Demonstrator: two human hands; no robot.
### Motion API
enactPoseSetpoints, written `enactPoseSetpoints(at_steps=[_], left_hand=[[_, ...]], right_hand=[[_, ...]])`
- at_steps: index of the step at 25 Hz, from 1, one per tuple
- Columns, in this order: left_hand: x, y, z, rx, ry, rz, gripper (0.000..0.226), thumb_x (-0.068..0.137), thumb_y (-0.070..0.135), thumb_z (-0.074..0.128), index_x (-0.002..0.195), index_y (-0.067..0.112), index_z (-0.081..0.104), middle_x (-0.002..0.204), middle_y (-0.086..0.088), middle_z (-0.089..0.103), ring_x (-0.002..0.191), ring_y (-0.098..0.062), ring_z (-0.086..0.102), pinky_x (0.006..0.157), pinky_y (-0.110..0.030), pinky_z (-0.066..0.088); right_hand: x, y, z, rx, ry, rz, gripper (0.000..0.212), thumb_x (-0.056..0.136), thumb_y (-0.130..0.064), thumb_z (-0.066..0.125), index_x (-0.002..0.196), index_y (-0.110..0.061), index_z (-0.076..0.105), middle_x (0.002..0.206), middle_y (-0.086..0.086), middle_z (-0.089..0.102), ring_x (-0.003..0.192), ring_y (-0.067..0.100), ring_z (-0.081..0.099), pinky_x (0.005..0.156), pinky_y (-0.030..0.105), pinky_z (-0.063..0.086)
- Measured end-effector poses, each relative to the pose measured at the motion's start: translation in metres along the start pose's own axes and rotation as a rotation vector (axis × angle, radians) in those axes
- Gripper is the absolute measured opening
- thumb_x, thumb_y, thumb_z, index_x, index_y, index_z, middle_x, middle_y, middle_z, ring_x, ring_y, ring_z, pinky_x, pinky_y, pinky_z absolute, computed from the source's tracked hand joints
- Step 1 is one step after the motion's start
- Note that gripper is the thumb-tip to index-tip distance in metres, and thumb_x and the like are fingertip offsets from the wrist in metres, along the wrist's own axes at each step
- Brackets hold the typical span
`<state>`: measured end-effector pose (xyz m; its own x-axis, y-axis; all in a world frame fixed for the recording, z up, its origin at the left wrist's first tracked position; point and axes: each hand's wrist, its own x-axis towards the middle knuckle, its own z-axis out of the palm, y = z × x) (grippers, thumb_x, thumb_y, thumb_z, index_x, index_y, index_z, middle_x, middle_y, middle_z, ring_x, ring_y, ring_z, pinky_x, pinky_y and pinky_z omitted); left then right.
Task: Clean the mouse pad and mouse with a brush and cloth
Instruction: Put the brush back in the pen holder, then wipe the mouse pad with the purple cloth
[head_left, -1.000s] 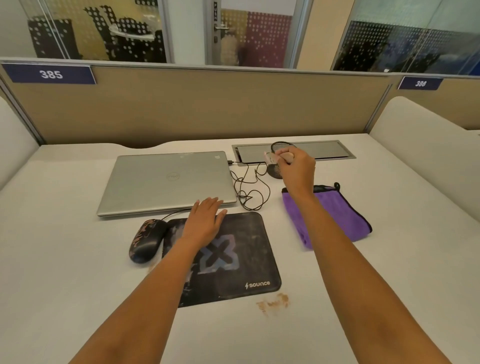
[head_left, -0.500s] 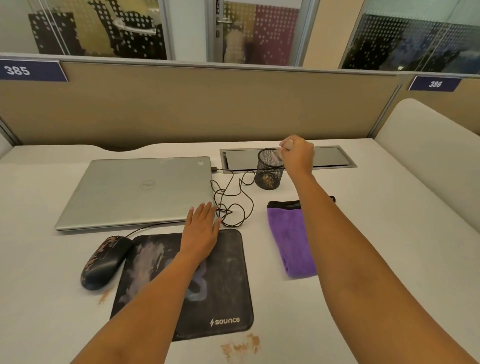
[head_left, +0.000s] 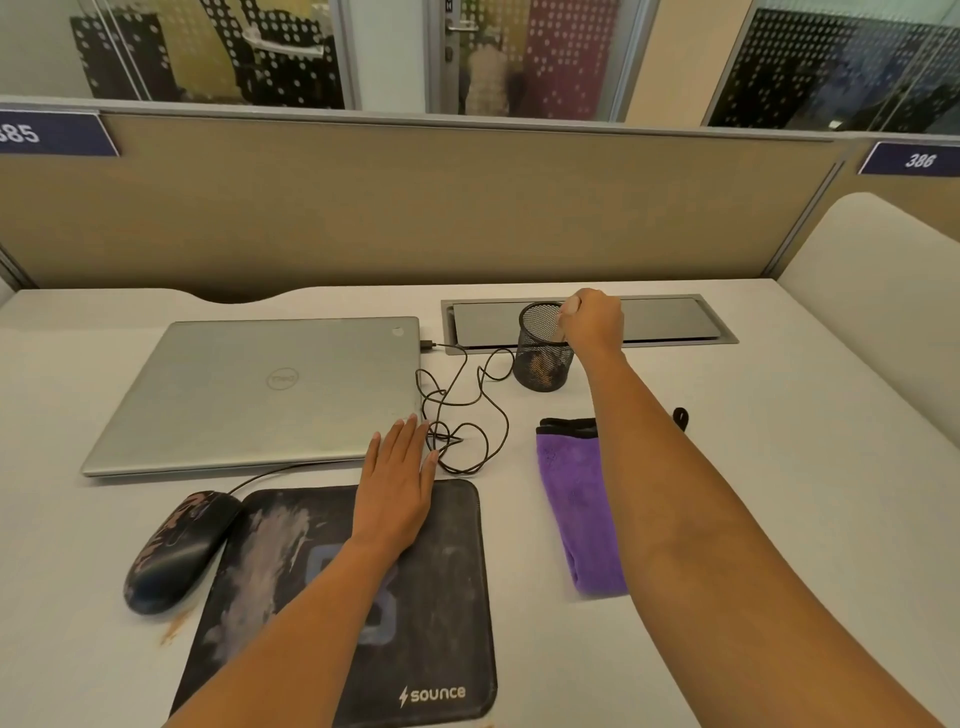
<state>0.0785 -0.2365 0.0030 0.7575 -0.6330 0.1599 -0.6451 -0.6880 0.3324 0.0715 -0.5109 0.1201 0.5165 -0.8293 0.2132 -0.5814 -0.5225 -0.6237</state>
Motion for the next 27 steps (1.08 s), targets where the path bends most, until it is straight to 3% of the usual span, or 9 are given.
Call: enactPoseSetpoints(at_steps=[5,11,16,19,27], left_hand=[[0.001,0.000,0.000,-0.006,-0.004,0.001,0.085,0.079,0.060,-0.021,0.146,0.019,0.011,0.156,0.002,0.012,0.144,-0.011,0.004,0.115,-0.028,-0.009],[0.001,0.001,-0.002,-0.039,0.010,-0.002,0.075,0.084,0.051,-0.008,0.146,0.017,0.016,0.155,0.001,0.017,0.143,-0.012,0.008,0.116,-0.029,-0.006],[0.000,0.013,-0.007,-0.094,0.101,-0.011,0.070,0.087,0.046,-0.001,0.145,0.014,0.024,0.152,-0.002,0.026,0.142,-0.015,0.017,0.118,-0.031,0.001],[0.004,0.025,-0.013,-0.121,0.152,-0.001,0.068,0.088,0.044,0.002,0.144,0.015,0.027,0.151,-0.002,0.029,0.141,-0.015,0.019,0.118,-0.032,0.003],[0.011,0.081,-0.012,-0.220,0.191,0.103,0.048,0.096,0.031,0.027,0.139,0.014,0.035,0.148,-0.006,0.034,0.141,-0.019,0.022,0.116,-0.032,0.008]], right_hand=[[0.001,0.003,-0.001,0.060,0.067,-0.010,0.021,0.091,-0.012,0.058,0.109,-0.004,0.064,0.106,0.017,0.067,0.096,0.029,0.064,0.072,0.025,0.047],[0.002,0.010,-0.012,0.124,0.172,-0.042,0.024,0.088,-0.013,0.062,0.111,-0.005,0.062,0.105,0.016,0.069,0.095,0.030,0.066,0.079,0.034,0.053],[-0.007,0.020,-0.027,0.167,0.214,-0.100,0.028,0.092,-0.015,0.059,0.117,-0.004,0.060,0.117,0.014,0.064,0.107,0.026,0.061,0.082,0.025,0.046],[-0.018,0.036,-0.036,0.200,0.268,-0.092,0.026,0.092,-0.014,0.057,0.116,-0.004,0.060,0.117,0.013,0.063,0.109,0.025,0.059,0.086,0.027,0.047],[-0.069,0.116,-0.043,0.013,0.144,0.045,0.034,0.093,-0.023,0.057,0.124,-0.010,0.055,0.126,0.013,0.057,0.118,0.027,0.051,0.089,0.034,0.048]])
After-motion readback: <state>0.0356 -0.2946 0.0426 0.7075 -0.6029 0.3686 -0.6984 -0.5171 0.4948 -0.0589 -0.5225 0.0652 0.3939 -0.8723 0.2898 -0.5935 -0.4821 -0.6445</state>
